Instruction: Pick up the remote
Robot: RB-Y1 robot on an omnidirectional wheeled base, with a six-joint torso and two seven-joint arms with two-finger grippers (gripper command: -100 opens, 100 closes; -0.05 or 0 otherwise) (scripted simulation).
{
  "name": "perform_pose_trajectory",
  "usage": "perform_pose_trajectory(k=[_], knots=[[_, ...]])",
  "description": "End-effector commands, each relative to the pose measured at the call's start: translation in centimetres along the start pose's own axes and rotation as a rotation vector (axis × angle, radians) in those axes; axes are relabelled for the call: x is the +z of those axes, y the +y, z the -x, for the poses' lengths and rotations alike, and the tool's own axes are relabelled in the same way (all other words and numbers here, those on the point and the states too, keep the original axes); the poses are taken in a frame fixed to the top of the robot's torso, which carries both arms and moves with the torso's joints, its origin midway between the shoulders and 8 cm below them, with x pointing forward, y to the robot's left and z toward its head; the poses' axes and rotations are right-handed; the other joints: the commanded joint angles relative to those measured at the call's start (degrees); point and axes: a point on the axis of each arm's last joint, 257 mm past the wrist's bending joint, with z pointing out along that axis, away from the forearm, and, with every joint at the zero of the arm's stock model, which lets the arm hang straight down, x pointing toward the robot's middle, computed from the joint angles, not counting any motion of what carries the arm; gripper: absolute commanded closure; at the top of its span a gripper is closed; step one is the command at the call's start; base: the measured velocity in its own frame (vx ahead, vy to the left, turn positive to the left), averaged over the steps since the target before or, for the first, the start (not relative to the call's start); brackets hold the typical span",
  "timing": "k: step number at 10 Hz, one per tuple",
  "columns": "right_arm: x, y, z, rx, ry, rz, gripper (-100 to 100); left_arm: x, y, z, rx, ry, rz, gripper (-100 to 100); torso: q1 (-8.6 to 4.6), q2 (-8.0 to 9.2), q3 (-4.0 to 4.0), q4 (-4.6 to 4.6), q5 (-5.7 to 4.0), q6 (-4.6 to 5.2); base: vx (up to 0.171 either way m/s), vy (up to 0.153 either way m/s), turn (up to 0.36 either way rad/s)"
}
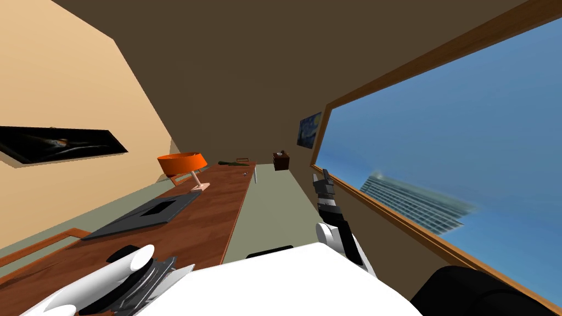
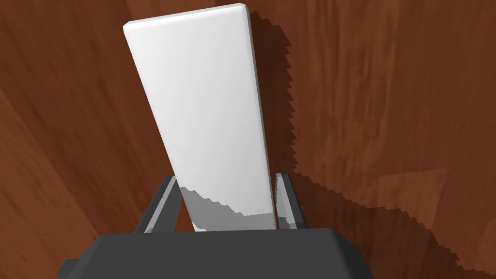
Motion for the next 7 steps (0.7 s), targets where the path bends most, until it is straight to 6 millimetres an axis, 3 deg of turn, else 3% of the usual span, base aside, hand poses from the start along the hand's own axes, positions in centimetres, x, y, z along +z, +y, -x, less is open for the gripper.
perform_pose_trajectory(k=[1, 2, 4, 6, 7], knots=[[0.0, 0.0, 0.0, 0.000, 0.000, 0.000, 0, 0.0, 0.0, 0.0, 0.000, 0.000, 0.000, 0, 0.00, 0.00, 0.00, 0.00, 0.00, 0.00, 0.000, 0.000, 0.000], [0.0, 0.0, 0.0, 0.000, 0.000, 0.000, 0, -0.7, 0.2, 0.4, 0.023, 0.000, -0.003, 100, 0.00, 0.00, 0.00, 0.00, 0.00, -0.01, 0.087, -0.039, 0.175], [0.0, 0.0, 0.0, 0.000, 0.000, 0.000, 0, -1.7, 1.0, 1.1, 0.062, 0.001, -0.003, 100, -0.30, -0.43, -0.23, -0.08, -0.07, -0.10, 0.164, -0.093, 0.257], [0.0, 0.0, 0.0, 0.000, 0.000, 0.000, 0, -1.7, 1.1, 1.2, 0.061, 0.001, -0.002, 100, -0.32, -0.50, -0.28, -0.08, -0.10, 0.05, 0.088, -0.049, 0.053], [0.0, 0.0, 0.0, 0.000, 0.000, 0.000, 0, -1.8, 1.1, 1.2, 0.064, 0.002, -0.003, 0, -0.17, -0.30, -0.18, -0.06, -0.06, 0.06, 0.010, -0.007, -0.006]])
